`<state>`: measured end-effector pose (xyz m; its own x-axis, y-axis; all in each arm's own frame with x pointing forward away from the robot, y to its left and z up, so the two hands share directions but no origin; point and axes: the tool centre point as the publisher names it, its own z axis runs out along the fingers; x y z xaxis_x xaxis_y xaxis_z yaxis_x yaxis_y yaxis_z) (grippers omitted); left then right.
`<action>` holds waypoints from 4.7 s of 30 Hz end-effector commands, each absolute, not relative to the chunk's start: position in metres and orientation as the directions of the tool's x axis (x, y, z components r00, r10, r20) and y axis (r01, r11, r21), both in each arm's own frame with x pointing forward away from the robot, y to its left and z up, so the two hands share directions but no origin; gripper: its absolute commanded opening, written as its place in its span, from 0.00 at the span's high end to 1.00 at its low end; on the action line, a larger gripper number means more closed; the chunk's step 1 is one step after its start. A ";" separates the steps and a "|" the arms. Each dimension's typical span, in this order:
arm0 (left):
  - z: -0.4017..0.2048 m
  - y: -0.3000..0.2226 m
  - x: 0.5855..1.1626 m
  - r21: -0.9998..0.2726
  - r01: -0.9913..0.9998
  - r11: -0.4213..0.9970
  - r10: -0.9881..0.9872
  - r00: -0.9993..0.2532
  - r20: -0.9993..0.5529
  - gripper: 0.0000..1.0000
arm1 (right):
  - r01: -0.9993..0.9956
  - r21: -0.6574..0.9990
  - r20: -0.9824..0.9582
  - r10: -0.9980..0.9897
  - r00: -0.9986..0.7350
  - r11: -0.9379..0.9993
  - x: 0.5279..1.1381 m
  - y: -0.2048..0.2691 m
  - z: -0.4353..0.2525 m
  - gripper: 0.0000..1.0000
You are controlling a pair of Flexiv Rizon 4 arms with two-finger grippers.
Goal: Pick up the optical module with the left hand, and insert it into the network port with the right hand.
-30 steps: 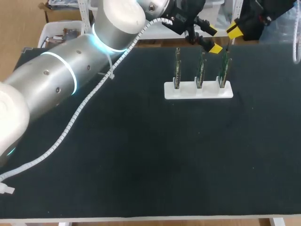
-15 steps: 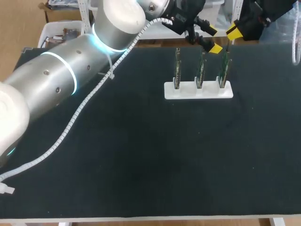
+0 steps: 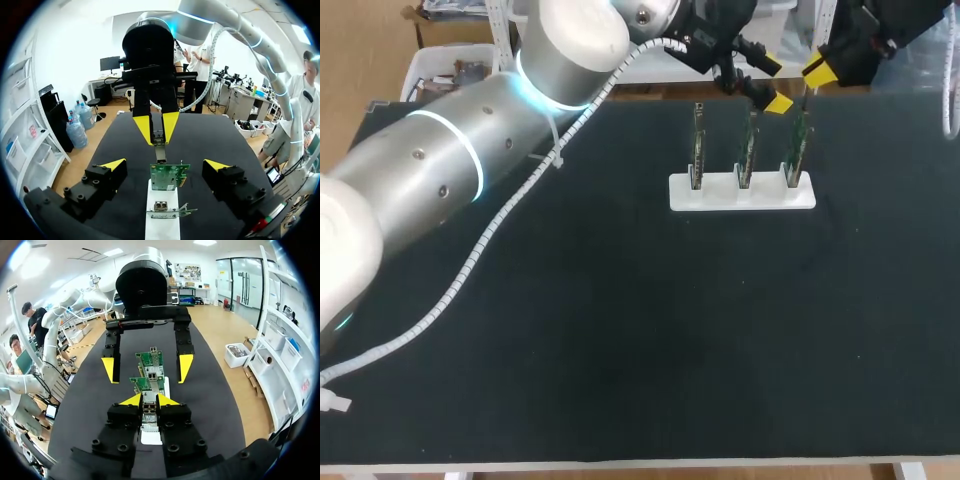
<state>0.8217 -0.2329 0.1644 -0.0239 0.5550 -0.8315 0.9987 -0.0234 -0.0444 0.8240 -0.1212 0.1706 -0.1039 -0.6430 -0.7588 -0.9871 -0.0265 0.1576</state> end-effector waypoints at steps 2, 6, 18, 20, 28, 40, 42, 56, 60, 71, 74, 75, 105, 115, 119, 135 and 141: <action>0.165 -0.236 0.831 -0.245 0.913 -0.327 0.560 -0.021 -0.828 0.00 | -0.975 0.206 -0.759 -0.643 -0.102 -0.088 0.830 -0.122 0.169 1.00; 0.165 -0.236 0.831 -0.245 0.913 -0.327 0.560 -0.021 -0.828 0.00 | -0.976 0.194 -0.756 -0.649 -0.086 -0.096 0.831 -0.121 0.169 1.00; 0.165 -0.236 0.831 -0.245 0.913 -0.327 0.560 -0.021 -0.828 0.00 | -0.975 0.198 -0.754 -0.652 -0.085 -0.102 0.831 -0.121 0.166 1.00; 0.165 -0.236 0.831 -0.245 0.913 -0.327 0.560 -0.021 -0.828 0.00 | -0.975 0.200 -0.752 -0.654 -0.085 -0.102 0.830 -0.121 0.165 1.00; 0.165 -0.236 0.831 -0.245 0.913 -0.327 0.560 -0.021 -0.828 0.00 | -0.973 0.210 -0.749 -0.656 -0.094 -0.100 0.829 -0.121 0.163 1.00; 0.165 -0.236 0.831 -0.245 0.913 -0.327 0.560 -0.021 -0.828 0.00 | -0.972 0.214 -0.747 -0.657 -0.098 -0.098 0.829 -0.121 0.161 1.00; 0.165 -0.236 0.831 -0.245 0.913 -0.327 0.560 -0.021 -0.828 0.00 | -0.972 0.214 -0.747 -0.657 -0.098 -0.097 0.829 -0.121 0.161 1.00; 0.165 -0.236 0.831 -0.245 0.913 -0.327 0.560 -0.021 -0.828 0.00 | -0.972 0.212 -0.741 -0.665 -0.096 -0.096 0.830 -0.122 0.163 0.00; 0.165 -0.236 0.831 -0.245 0.913 -0.327 0.560 -0.021 -0.828 0.00 | -0.973 0.211 -0.741 -0.664 -0.095 -0.097 0.830 -0.123 0.164 0.00; 0.165 -0.236 0.831 -0.245 0.913 -0.327 0.560 -0.021 -0.828 0.00 | -0.977 0.200 -0.767 -0.633 -0.108 -0.076 0.836 -0.130 0.182 0.00; 0.165 -0.236 0.831 -0.245 0.913 -0.327 0.560 -0.021 -0.828 0.00 | -0.977 0.198 -0.769 -0.630 -0.108 -0.074 0.836 -0.131 0.184 0.00; 0.165 -0.236 0.831 -0.245 0.913 -0.327 0.560 -0.021 -0.828 0.00 | -0.977 0.197 -0.770 -0.629 -0.106 -0.077 0.836 -0.132 0.185 0.00; 0.165 -0.236 0.831 -0.245 0.913 -0.327 0.560 -0.021 -0.828 0.00 | -0.969 0.212 -0.772 -0.630 -0.086 -0.127 0.830 -0.128 0.172 1.00; 0.165 -0.236 0.831 -0.245 0.913 -0.327 0.560 -0.021 -0.828 0.00 | -0.964 0.228 -0.774 -0.626 -0.094 -0.138 0.832 -0.122 0.166 1.00; 0.165 -0.236 0.831 -0.245 0.913 -0.327 0.560 -0.021 -0.828 0.00 | -0.962 0.235 -0.771 -0.630 -0.097 -0.140 0.834 -0.122 0.164 1.00; 0.165 -0.236 0.831 -0.245 0.913 -0.327 0.560 -0.021 -0.828 0.00 | -0.951 0.274 -0.757 -0.642 -0.121 -0.145 0.841 -0.124 0.150 1.00; 0.165 -0.236 0.831 -0.245 0.913 -0.327 0.560 -0.021 -0.828 0.00 | -0.947 0.285 -0.751 -0.648 -0.124 -0.150 0.840 -0.123 0.146 1.00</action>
